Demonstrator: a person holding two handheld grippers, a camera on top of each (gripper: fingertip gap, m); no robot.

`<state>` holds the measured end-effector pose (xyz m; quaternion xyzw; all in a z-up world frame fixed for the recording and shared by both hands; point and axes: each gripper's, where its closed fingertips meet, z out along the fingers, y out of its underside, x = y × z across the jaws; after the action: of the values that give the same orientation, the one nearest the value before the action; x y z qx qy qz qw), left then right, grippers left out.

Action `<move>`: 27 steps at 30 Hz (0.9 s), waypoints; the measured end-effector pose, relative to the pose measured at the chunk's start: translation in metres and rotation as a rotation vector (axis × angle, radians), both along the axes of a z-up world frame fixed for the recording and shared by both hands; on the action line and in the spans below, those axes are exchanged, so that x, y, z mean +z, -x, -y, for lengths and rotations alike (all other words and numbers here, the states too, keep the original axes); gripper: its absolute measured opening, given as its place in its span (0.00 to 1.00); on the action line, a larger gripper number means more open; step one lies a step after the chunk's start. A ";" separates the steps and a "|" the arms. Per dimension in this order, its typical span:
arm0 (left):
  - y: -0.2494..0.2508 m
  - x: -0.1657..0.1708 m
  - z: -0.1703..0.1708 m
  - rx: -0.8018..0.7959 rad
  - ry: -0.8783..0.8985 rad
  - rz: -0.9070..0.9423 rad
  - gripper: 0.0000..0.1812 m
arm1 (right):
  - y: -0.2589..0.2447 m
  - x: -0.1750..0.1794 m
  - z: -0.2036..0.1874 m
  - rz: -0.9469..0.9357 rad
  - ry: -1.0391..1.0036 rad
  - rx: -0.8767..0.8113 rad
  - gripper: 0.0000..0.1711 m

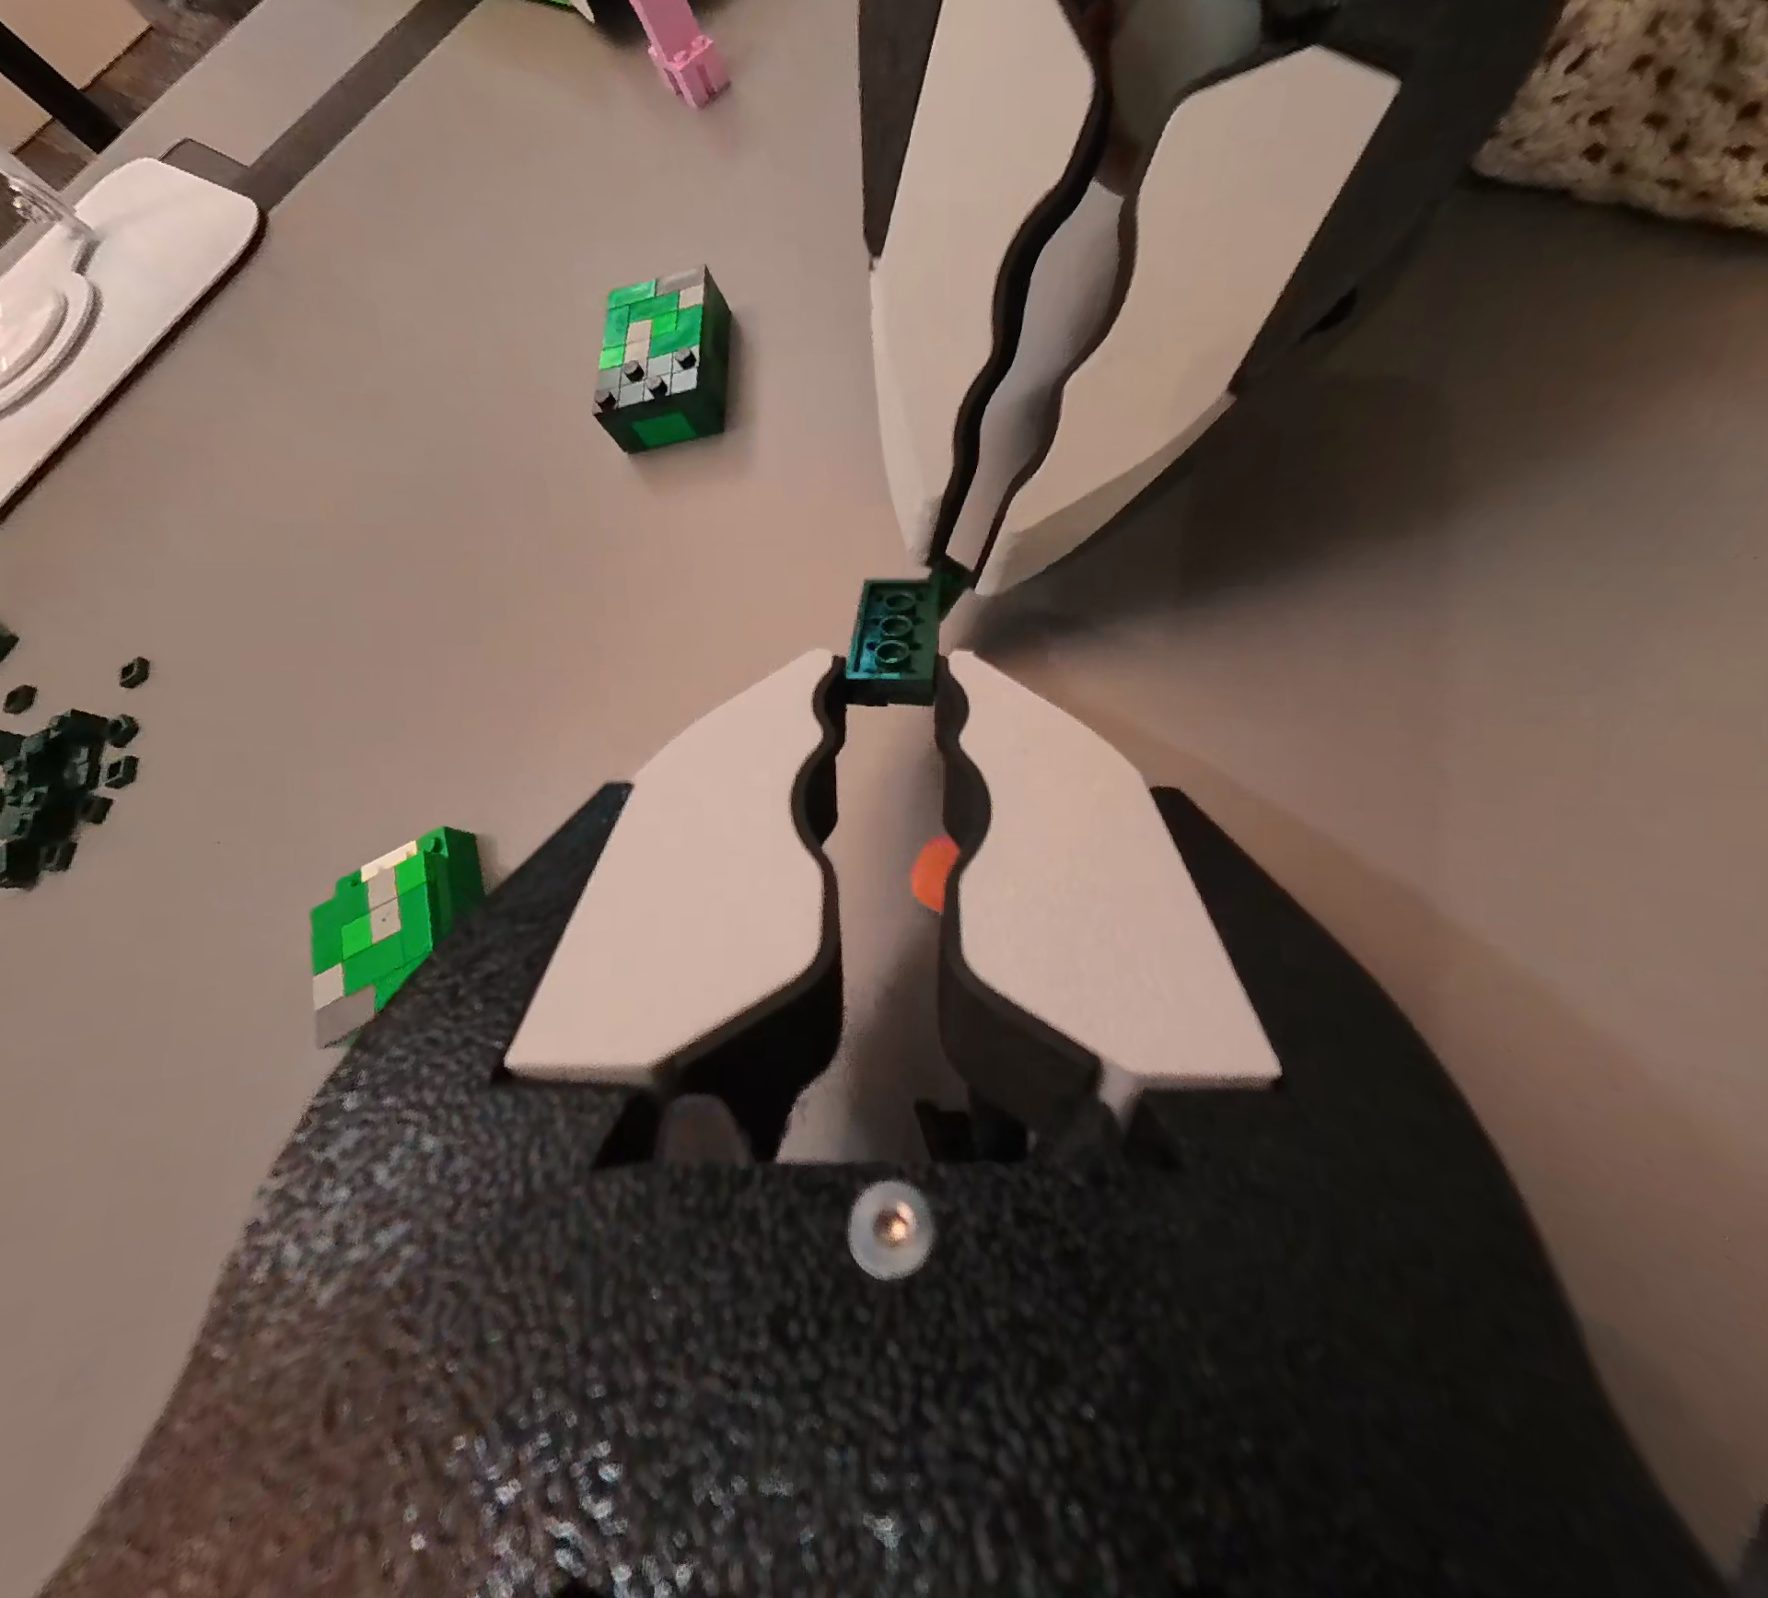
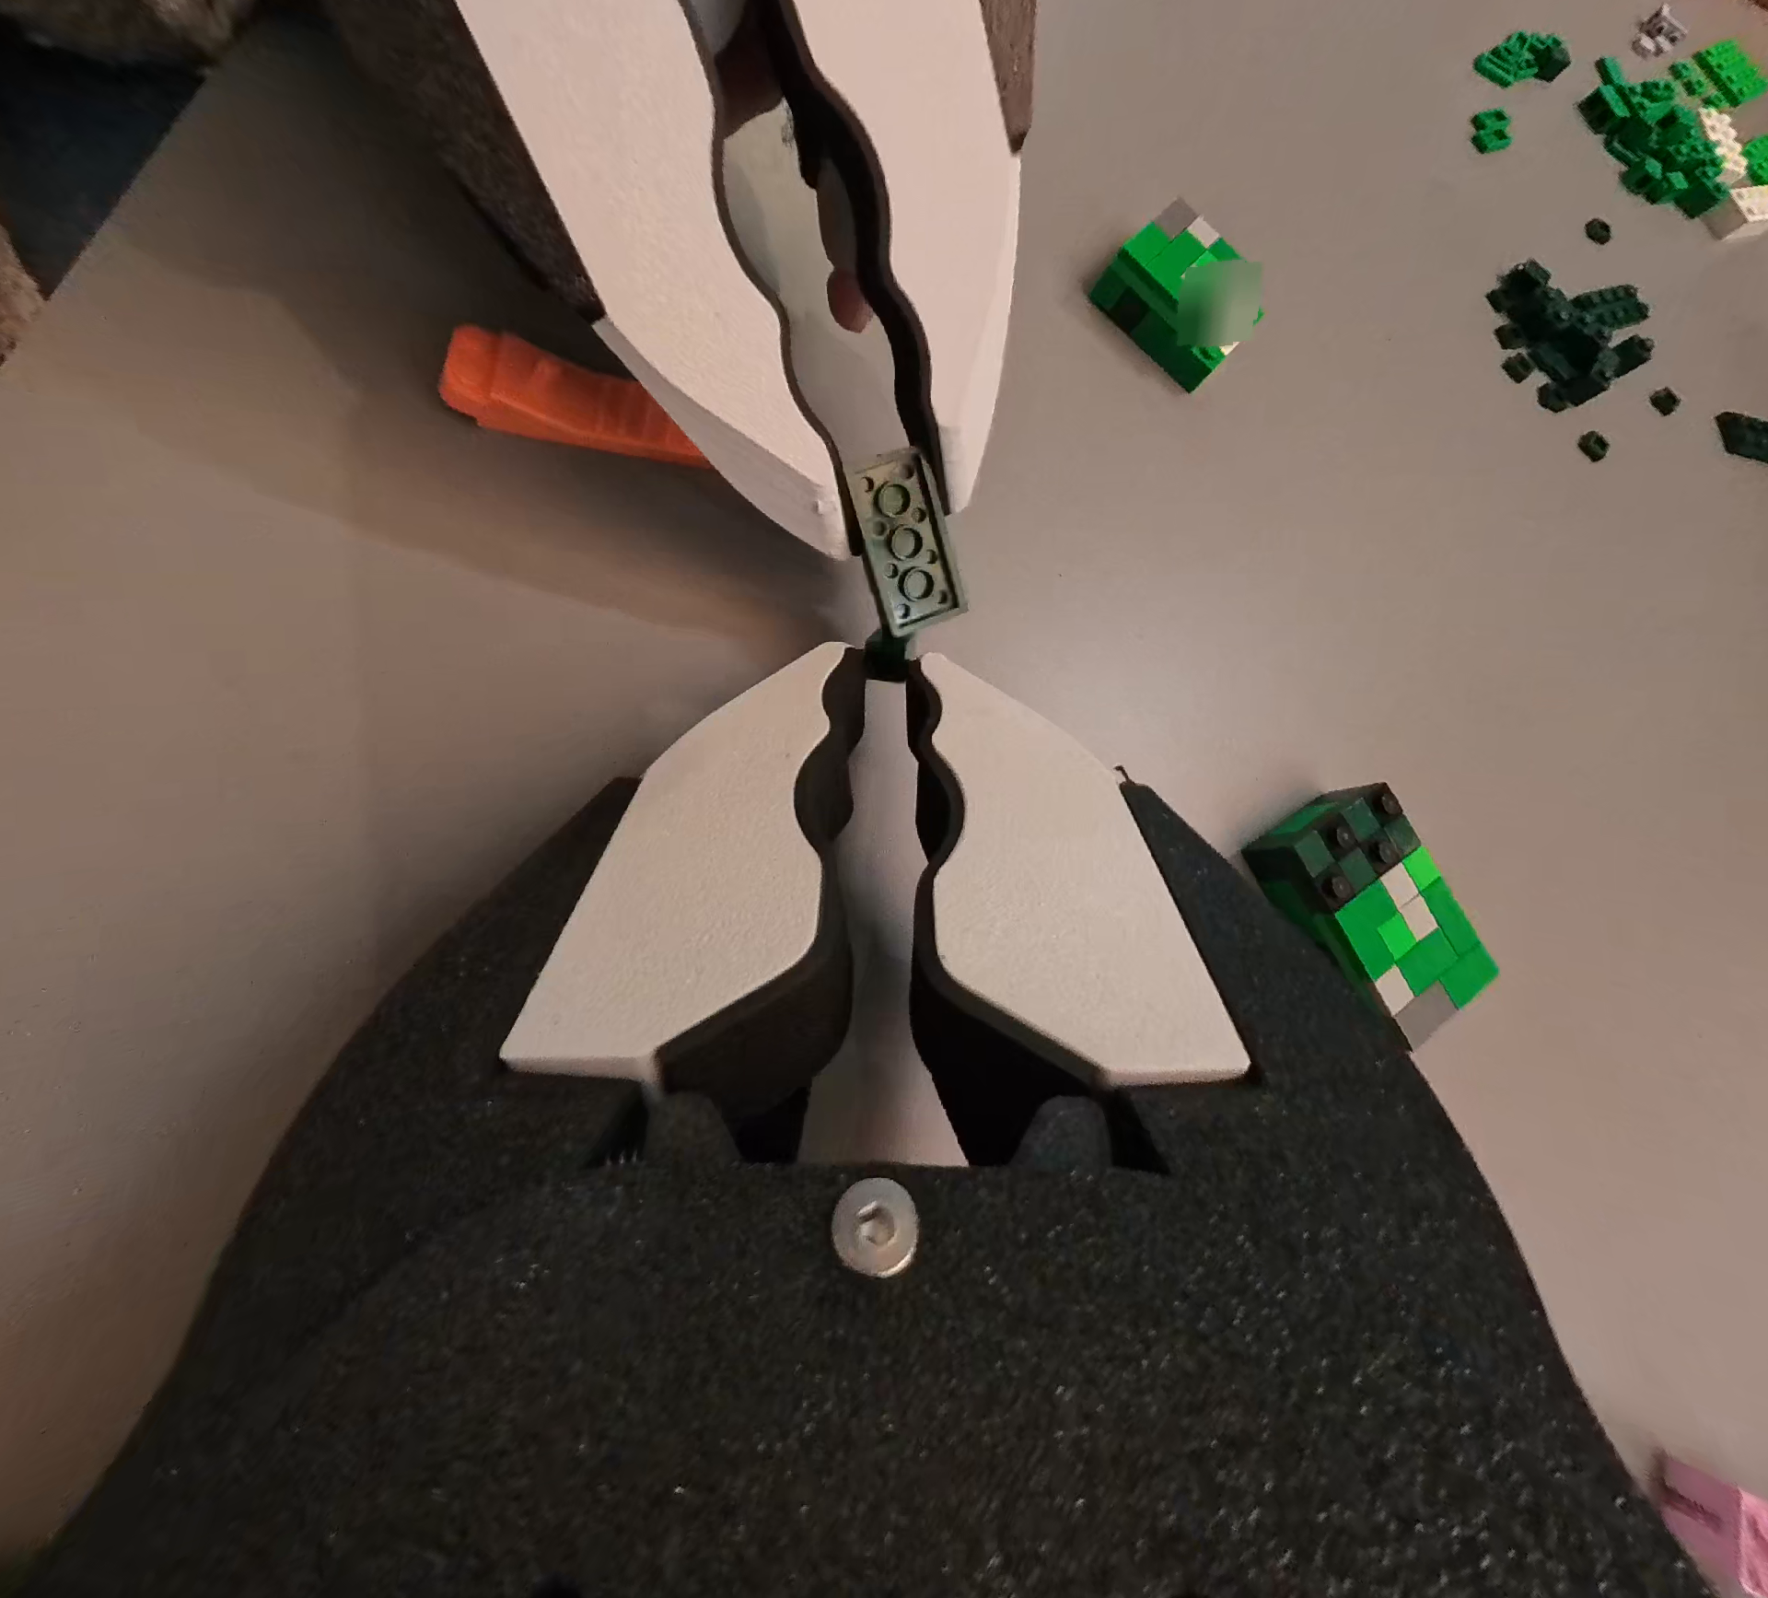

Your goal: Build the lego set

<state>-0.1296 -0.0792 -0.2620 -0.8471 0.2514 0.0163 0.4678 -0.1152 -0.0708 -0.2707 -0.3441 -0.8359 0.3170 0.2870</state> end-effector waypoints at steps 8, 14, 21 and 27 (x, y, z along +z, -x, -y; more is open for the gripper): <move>-0.001 -0.002 0.001 -0.010 0.012 0.021 0.10 | 0.000 -0.001 0.000 -0.005 -0.005 0.007 0.04; -0.001 0.007 0.011 -0.021 0.035 0.222 0.10 | 0.001 0.003 -0.002 -0.010 0.064 -0.007 0.04; 0.006 0.104 0.042 -0.209 -0.186 1.098 0.10 | 0.003 0.009 -0.005 -0.036 0.123 -0.033 0.04; 0.014 0.145 0.069 -0.427 -0.282 1.459 0.09 | 0.003 0.000 0.003 -0.016 0.065 -0.004 0.04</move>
<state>-0.1437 -0.1484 -0.1166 -0.5092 0.0330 -0.6046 0.6116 -0.1184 -0.0734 -0.2705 -0.3522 -0.8222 0.3461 0.2832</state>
